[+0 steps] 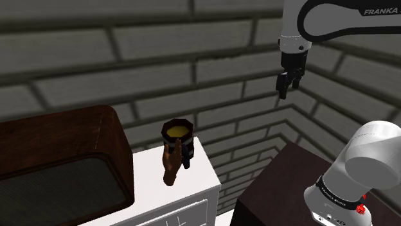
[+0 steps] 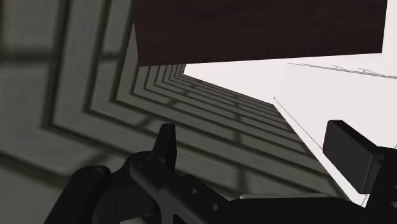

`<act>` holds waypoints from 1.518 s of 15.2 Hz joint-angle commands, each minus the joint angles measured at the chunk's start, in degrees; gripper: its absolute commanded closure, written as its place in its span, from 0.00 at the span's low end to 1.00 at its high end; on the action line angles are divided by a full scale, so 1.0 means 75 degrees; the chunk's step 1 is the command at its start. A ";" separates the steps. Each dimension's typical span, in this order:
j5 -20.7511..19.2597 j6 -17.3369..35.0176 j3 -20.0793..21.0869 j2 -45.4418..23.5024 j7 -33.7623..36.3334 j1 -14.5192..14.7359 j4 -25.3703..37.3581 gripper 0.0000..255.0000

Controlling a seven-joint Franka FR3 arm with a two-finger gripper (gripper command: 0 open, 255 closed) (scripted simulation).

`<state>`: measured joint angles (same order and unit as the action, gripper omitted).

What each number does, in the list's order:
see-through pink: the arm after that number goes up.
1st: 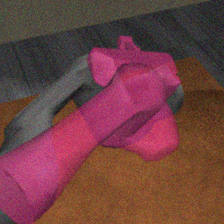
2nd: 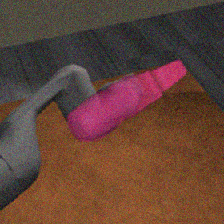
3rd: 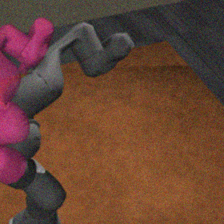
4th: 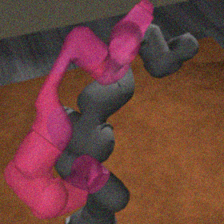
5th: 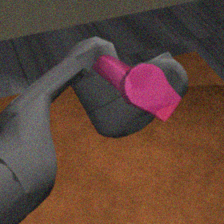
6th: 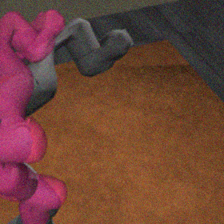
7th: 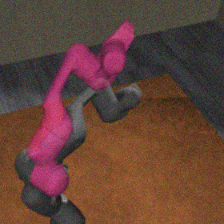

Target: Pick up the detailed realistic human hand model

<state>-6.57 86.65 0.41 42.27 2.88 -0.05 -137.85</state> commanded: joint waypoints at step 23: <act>0.2409 0.3953 0.3018 -0.2177 0.4295 0.0891 0.0196 0.00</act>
<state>11.40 114.51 21.76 27.88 33.35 6.70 -137.45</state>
